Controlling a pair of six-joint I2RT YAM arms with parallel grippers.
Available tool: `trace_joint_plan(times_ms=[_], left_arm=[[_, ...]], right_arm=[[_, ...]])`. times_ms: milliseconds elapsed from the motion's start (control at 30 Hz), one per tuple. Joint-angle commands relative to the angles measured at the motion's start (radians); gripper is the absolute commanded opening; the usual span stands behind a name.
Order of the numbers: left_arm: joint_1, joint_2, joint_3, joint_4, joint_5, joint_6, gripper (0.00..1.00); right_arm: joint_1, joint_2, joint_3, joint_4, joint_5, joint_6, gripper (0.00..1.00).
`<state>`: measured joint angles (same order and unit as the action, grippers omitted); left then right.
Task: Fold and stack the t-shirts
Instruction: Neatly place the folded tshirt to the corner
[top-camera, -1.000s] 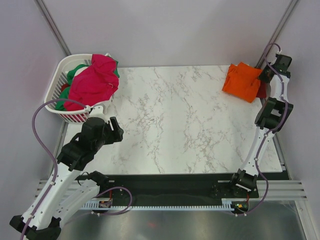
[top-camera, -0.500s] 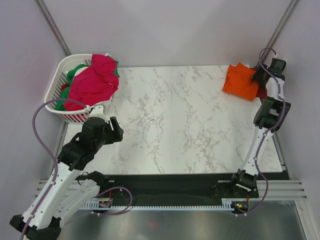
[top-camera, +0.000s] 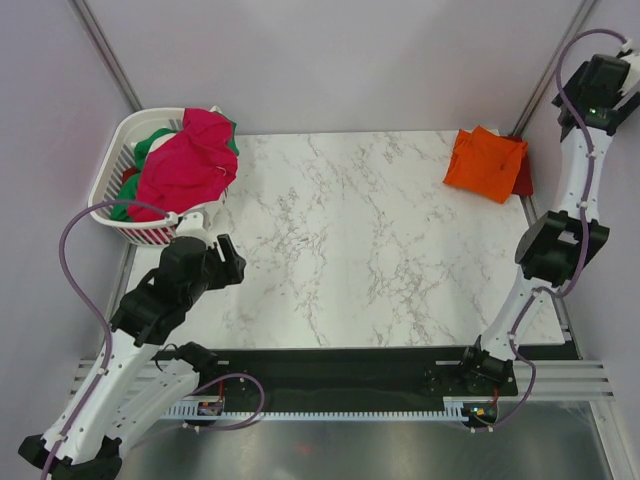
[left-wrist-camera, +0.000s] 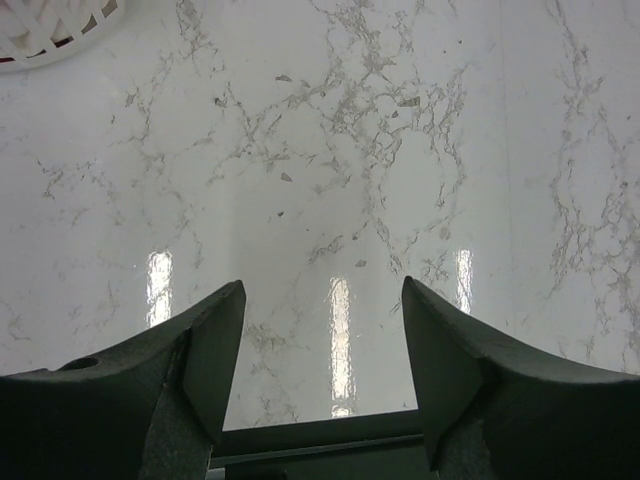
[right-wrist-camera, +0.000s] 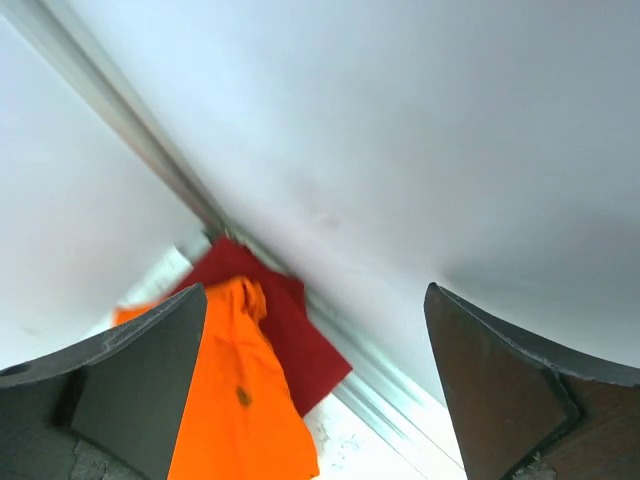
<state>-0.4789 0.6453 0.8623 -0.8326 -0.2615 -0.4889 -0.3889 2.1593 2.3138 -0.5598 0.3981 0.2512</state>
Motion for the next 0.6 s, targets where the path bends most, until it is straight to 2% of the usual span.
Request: trace_joint_plan(times_ms=[0,133,233,267,300,367,400,433,467,500,533,567], left_arm=[[0.002,-0.015,-0.002,0.012,-0.030,0.001,0.72],[0.002,-0.007,0.000,0.013,-0.030,0.004,0.72],[0.002,-0.012,0.000,0.012,-0.030,0.004,0.72],[0.002,-0.016,0.000,0.013,-0.031,0.003,0.72],[0.002,-0.018,0.000,0.013,-0.031,0.003,0.72],[0.002,-0.022,0.000,0.012,-0.030,0.004,0.72],[0.002,-0.024,0.001,0.012,-0.028,0.004,0.72],[0.002,-0.027,0.004,0.012,-0.022,0.007,0.72],[0.002,-0.032,0.006,0.013,-0.018,0.013,0.72],[0.002,-0.050,0.004,0.013,-0.015,0.012,0.72],[0.002,-0.058,0.004,0.015,-0.022,0.013,0.72],[0.002,-0.065,0.003,0.013,-0.022,0.012,0.73]], right_arm=[[-0.002,-0.140,0.000,-0.020,0.087,0.025,0.98],[0.033,-0.347,-0.149,0.003,-0.045,0.069,0.98],[0.087,-0.494,-0.333,0.064,-0.209,0.103,0.98],[0.103,-0.531,-0.455,0.133,-0.276,0.112,0.98],[0.145,-0.567,-0.518,0.165,-0.394,0.152,0.98],[0.236,-0.648,-0.650,0.202,-0.441,0.149,0.98],[0.431,-0.670,-0.671,0.187,-0.376,0.117,0.98],[0.546,-0.708,-0.688,0.173,-0.196,0.021,0.98],[0.661,-0.723,-0.727,0.178,-0.089,-0.021,0.98],[0.849,-0.737,-0.749,0.184,-0.015,-0.045,0.98],[0.914,-0.756,-0.792,0.193,0.028,-0.050,0.98],[0.956,-0.763,-0.815,0.210,-0.011,-0.023,0.98]])
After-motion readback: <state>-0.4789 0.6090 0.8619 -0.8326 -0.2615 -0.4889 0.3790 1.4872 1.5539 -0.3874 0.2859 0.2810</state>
